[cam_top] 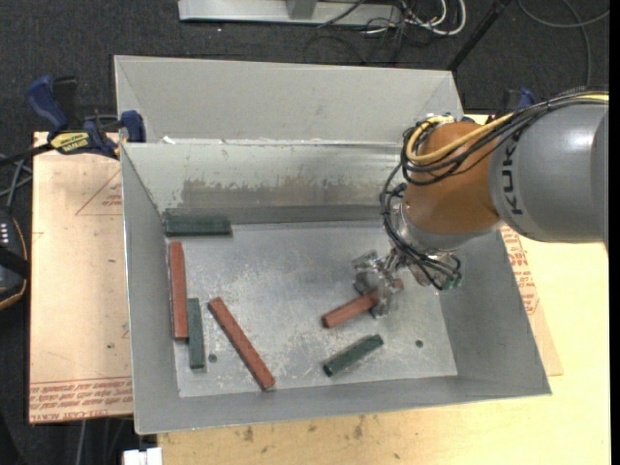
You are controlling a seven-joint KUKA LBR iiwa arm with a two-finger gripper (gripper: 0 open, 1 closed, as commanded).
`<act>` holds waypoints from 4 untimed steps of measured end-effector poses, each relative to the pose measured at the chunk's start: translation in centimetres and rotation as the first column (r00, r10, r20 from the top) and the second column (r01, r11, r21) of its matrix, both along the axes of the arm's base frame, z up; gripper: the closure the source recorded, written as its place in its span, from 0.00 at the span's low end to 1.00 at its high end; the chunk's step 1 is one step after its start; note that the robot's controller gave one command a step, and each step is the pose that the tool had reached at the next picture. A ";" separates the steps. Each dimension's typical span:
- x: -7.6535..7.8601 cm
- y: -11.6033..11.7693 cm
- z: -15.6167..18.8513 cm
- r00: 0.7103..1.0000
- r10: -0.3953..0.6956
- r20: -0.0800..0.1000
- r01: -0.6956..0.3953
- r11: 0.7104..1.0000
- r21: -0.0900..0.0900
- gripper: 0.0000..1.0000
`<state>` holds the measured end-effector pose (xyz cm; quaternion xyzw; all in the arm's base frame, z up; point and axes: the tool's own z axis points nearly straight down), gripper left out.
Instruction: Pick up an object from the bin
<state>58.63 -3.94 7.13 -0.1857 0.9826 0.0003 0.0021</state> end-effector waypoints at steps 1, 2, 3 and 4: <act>0.0 0.0 0.0 1.000 0.000 -0.001 0.000 1.000 0.000 1.00; 0.2 0.9 4.9 1.000 0.000 -0.008 0.000 1.000 0.001 1.00; -1.6 -6.2 11.0 1.000 0.000 -0.001 0.000 1.000 0.000 1.00; -1.6 -6.2 11.0 1.000 -0.001 -0.001 0.001 1.000 0.000 1.00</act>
Offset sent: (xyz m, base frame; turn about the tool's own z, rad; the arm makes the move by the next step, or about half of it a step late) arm 0.0135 0.0276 0.1695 -0.0012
